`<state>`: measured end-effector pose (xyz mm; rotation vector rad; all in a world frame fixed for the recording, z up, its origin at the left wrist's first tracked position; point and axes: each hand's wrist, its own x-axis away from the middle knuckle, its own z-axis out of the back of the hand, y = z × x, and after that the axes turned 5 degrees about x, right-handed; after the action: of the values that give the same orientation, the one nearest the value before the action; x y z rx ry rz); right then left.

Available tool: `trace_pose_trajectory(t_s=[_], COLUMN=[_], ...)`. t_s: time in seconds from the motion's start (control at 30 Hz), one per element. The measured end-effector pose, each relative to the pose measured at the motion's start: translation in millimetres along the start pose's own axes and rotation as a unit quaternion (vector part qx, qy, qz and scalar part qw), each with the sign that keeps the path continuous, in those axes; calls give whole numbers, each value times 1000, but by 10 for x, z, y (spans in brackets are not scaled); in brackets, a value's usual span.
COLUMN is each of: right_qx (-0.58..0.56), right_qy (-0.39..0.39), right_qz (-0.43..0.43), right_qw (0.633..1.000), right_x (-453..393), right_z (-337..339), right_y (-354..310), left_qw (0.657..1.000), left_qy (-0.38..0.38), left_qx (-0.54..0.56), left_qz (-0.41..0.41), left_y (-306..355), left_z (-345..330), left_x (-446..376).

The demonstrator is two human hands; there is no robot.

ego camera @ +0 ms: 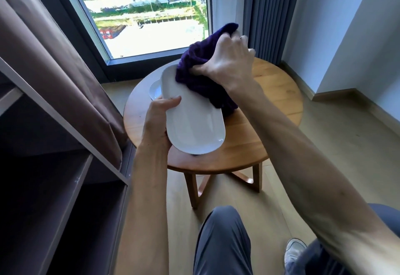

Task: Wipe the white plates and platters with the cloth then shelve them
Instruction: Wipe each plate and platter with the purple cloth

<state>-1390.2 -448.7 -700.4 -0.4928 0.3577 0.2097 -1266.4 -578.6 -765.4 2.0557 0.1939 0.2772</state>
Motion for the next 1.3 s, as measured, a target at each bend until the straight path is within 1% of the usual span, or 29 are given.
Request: trace_pose_trajectory(t_s=[0.03, 0.1, 0.17, 0.2, 0.23, 0.27, 0.3, 0.33, 0.37, 0.4, 0.43, 0.47, 0.5, 0.53, 0.6, 0.67, 0.7, 0.8, 0.83, 0.87, 0.9, 0.93, 0.97, 1.0, 1.07, 1.13, 1.17, 1.23, 1.3], right_qx=[-42, -110, -116, -129, -155, -183, -209, -243, -293, -356, -429, -499, -556, -596, -639, -656, -653, -606, -609, -626, -645, -657, -659, -649, -597, -526, -489, -444, -418], right_qy=[20, 91, 168, 172, 133, 60, -38, -141, -225, -288, -329, -346, -343, -322, -266, -247, -248, -260, -269, -270, -260, -242, -226, -217, -228, -276, -301, -334, -363], right_qz=[5, 34, 99, 141, 179, 198, 199, 178, 137, 85, 38, 10, -6, -18, -50, -94, -107, -113, -123, -143, -162, -173, -173, -162, -101, -14, 22, 57, 72], right_qw=[999, 989, 974, 966, 962, 961, 957, 943, 919, 885, 840, 794, 757, 736, 720, 707, 707, 743, 736, 717, 700, 692, 696, 711, 763, 804, 818, 830, 830], right_x=[14, 47, 54, 45, 31, 26, 26, 37, 63, 98, 141, 189, 230, 259, 303, 344, 364, 446, 491, 553, 609, 640, 638, 613, 487, 307, 244, 165, 106], right_z=[-26, -49, -47, -36, -21, 15, 45, 78, 103, 109, 92, 65, 29, -16, -108, -190, -233, -306, -351, -400, -450, -497, -514, -499, -377, -196, -106, 34, 107], right_y=[15, 41, 51, 46, 42, 44, 75, 118, 172, 244, 320, 378, 412, 419, 369, 366, 396, 490, 493, 476, 465, 469, 467, 479, 561, 665, 698, 707, 667], left_qw=[1000, 999, 997, 995, 994, 993, 991, 989, 987, 984, 980, 976, 973, 972, 976, 979, 979, 970, 960, 950, 942, 937, 935, 935, 948, 973, 982, 995, 989], left_qy=[-1, -9, -32, -46, -54, -58, -60, -61, -62, -66, -70, -74, -77, -71, -30, 17, 43, 144, 183, 216, 236, 246, 251, 254, 224, 141, 97, -1, -119], left_qx=[-11, -42, -73, -83, -93, -104, -116, -131, -147, -162, -173, -179, -177, -166, -127, -80, -60, 27, 54, 72, 84, 91, 87, 75, 56, 91, 94, 28, -43], left_qz=[1, -3, -4, -5, -6, -7, -9, -14, -27, -47, -72, -99, -126, -147, -173, -188, -192, -194, -203, -215, -224, -229, -235, -237, -218, -161, -132, -100, -77], left_y=[27, 51, 14, -11, -23, -8, 15, 52, 92, 137, 169, 193, 195, 183, 117, 1, -58, -180, -201, -217, -237, -261, -276, -283, -239, -88, 12, 230, 447], left_z=[-3, -18, -44, -50, -44, -33, -8, 28, 69, 100, 116, 116, 99, 61, -24, -85, -99, -179, -217, -257, -303, -355, -399, -420, -363, -181, -72, 113, 208], left_x=[-4, 26, 86, 110, 124, 130, 123, 113, 97, 86, 73, 61, 47, 27, -18, -48, -60, -101, -130, -161, -186, -185, -176, -162, -136, -106, -88, -58, -14])
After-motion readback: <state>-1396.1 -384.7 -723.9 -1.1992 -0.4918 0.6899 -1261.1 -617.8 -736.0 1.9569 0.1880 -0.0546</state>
